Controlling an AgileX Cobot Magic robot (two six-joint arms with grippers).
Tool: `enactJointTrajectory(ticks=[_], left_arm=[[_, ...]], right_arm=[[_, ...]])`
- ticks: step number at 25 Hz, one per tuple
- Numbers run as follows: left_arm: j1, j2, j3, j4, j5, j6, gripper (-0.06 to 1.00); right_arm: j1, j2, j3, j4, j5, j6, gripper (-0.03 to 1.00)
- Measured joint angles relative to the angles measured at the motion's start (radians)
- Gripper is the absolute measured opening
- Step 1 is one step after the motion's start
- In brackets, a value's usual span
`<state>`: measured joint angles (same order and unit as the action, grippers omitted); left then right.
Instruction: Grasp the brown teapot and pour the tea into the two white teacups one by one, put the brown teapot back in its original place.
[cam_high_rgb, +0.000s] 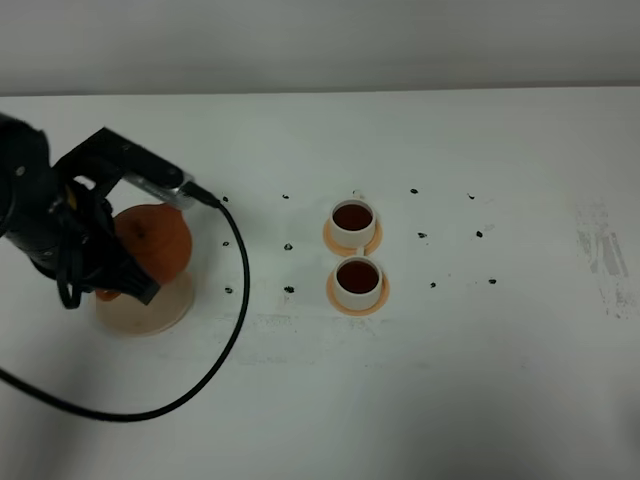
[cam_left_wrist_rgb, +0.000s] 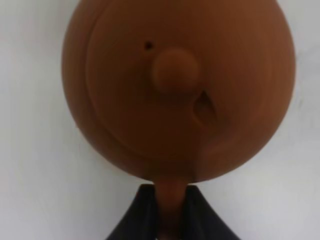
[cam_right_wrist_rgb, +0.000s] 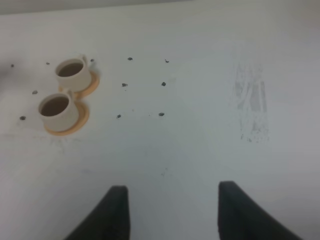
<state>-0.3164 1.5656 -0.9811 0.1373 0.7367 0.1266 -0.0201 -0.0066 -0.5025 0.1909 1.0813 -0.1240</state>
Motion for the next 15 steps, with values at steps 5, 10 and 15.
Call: enactJointTrajectory(ticks=[5,10,15], left_arm=[[0.058,-0.044,0.097,-0.014,-0.035,-0.027,0.13],[0.069,-0.01,0.111,-0.018,-0.077,-0.03,0.13],[0.069,0.058,0.111,-0.019,-0.117,-0.031,0.13]], right_arm=[[0.0,0.0,0.0,0.0,0.0,0.0,0.43],[0.0,0.0,0.0,0.0,0.0,0.0,0.43],[0.0,0.0,0.0,0.0,0.0,0.0,0.43]])
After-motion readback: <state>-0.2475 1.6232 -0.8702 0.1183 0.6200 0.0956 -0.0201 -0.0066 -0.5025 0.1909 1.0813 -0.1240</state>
